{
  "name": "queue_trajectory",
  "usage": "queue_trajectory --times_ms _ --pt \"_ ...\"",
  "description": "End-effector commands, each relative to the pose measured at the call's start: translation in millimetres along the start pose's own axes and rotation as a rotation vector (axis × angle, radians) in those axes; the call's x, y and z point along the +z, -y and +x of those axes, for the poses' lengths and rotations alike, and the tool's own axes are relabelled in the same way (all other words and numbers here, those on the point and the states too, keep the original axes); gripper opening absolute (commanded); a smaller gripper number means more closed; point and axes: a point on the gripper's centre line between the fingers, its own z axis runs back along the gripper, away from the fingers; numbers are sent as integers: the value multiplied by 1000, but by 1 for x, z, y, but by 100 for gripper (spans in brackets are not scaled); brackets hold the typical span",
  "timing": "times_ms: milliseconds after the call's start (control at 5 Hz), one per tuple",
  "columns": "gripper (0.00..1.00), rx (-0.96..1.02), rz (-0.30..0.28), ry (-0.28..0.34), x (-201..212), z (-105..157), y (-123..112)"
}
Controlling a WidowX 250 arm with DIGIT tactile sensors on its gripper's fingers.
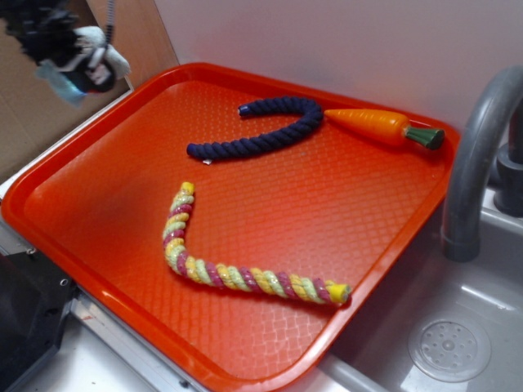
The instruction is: Grab the blue cloth.
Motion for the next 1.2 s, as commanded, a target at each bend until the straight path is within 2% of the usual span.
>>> queue_trajectory --times_ms 0,200,400,600,800,1000 --pt "0 -329 -48 -4 20 -13 -8" --pt "0 -229 108 -52 33 17 19" --pt "0 -195 175 -134 46 28 44" --pt "0 -159 201 -207 48 39 51" --pt "0 -131 222 -235 37 38 47" --pt "0 -112 236 -234 33 38 43"
